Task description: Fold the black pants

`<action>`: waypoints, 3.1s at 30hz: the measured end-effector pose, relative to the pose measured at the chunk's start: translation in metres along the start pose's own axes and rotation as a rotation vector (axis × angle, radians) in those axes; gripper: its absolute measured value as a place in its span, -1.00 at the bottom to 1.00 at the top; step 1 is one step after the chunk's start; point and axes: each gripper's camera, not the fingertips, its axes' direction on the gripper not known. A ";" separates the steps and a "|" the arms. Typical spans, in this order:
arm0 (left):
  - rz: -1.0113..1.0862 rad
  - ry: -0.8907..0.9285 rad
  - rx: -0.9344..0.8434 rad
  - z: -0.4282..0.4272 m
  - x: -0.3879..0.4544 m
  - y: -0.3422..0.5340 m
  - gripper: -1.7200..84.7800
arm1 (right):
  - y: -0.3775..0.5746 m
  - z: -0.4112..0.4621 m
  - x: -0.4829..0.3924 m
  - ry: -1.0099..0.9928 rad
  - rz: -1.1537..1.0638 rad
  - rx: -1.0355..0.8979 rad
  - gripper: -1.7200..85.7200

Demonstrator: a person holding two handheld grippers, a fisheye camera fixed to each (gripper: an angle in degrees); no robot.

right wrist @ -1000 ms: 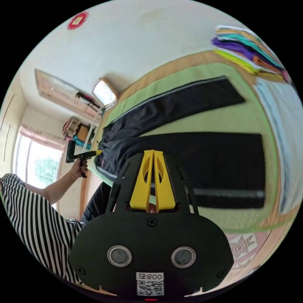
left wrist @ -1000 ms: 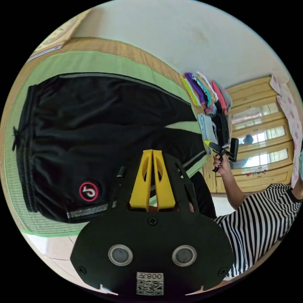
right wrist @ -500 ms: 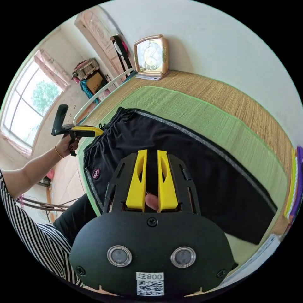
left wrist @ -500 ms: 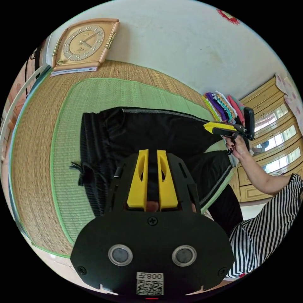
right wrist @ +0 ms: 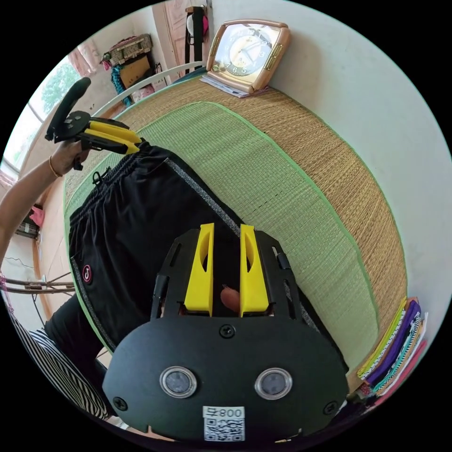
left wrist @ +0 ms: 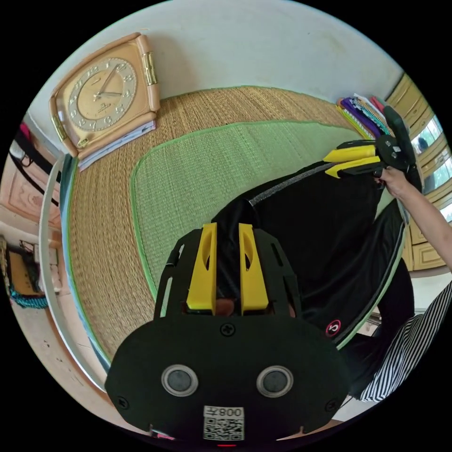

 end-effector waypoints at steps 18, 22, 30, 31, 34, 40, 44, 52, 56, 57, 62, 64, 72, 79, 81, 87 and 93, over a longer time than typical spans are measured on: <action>0.033 -0.001 -0.129 -0.065 0.042 0.011 -0.89 | -0.083 0.133 0.007 -0.004 -0.025 -0.089 -0.82; 0.031 -0.013 -0.114 -0.089 0.058 0.021 -0.90 | -0.093 0.152 0.013 -0.037 0.007 -0.103 -0.89; 0.044 -0.026 -0.056 -0.143 0.088 0.050 -0.91 | -0.095 0.167 0.014 -0.052 0.038 -0.071 -0.92; 0.050 -0.033 -0.048 -0.151 0.094 0.056 -0.91 | -0.094 0.166 0.013 -0.049 0.038 -0.063 -0.92; 0.059 -0.037 -0.024 -0.173 0.110 0.073 -0.91 | -0.089 0.163 0.008 -0.043 0.040 -0.042 -0.92; 0.084 -0.035 0.033 -0.214 0.143 0.117 -0.90 | -0.067 0.151 -0.009 -0.051 0.056 0.011 -0.92; 0.100 -0.024 0.056 -0.236 0.167 0.156 -0.91 | -0.043 0.144 -0.030 -0.056 0.054 0.043 -0.92; 0.114 0.002 0.049 -0.254 0.206 0.237 -0.91 | 0.012 0.138 -0.092 -0.053 0.003 0.076 -0.92; 0.122 0.000 0.011 -0.248 0.224 0.279 -0.91 | 0.041 0.151 -0.130 -0.045 -0.047 0.050 -0.92; 0.123 -0.002 0.005 -0.247 0.226 0.285 -0.91 | 0.044 0.154 -0.136 -0.041 -0.055 0.043 -0.92; 0.156 -0.019 -0.061 -0.229 0.243 0.329 -0.92 | 0.075 0.182 -0.175 -0.031 -0.096 -0.019 -0.92; 0.152 -0.018 -0.071 -0.224 0.244 0.341 -0.92 | 0.084 0.193 -0.185 -0.030 -0.104 -0.038 -0.92; 0.144 -0.006 -0.103 -0.205 0.239 0.383 -0.92 | 0.114 0.233 -0.222 -0.041 -0.161 -0.100 -0.92; 0.182 -0.009 -0.149 -0.181 0.234 0.413 -0.92 | 0.143 0.267 -0.231 -0.103 -0.151 -0.131 -0.92; 0.185 -0.008 -0.157 -0.175 0.231 0.420 -0.93 | 0.149 0.272 -0.232 -0.118 -0.146 -0.131 -0.92; 0.153 0.015 -0.125 -0.165 0.213 0.444 -0.92 | 0.171 0.283 -0.242 -0.119 -0.165 -0.116 -0.92; 0.108 0.020 -0.052 -0.160 0.193 0.471 -0.92 | 0.196 0.282 -0.249 -0.141 -0.146 -0.052 -0.92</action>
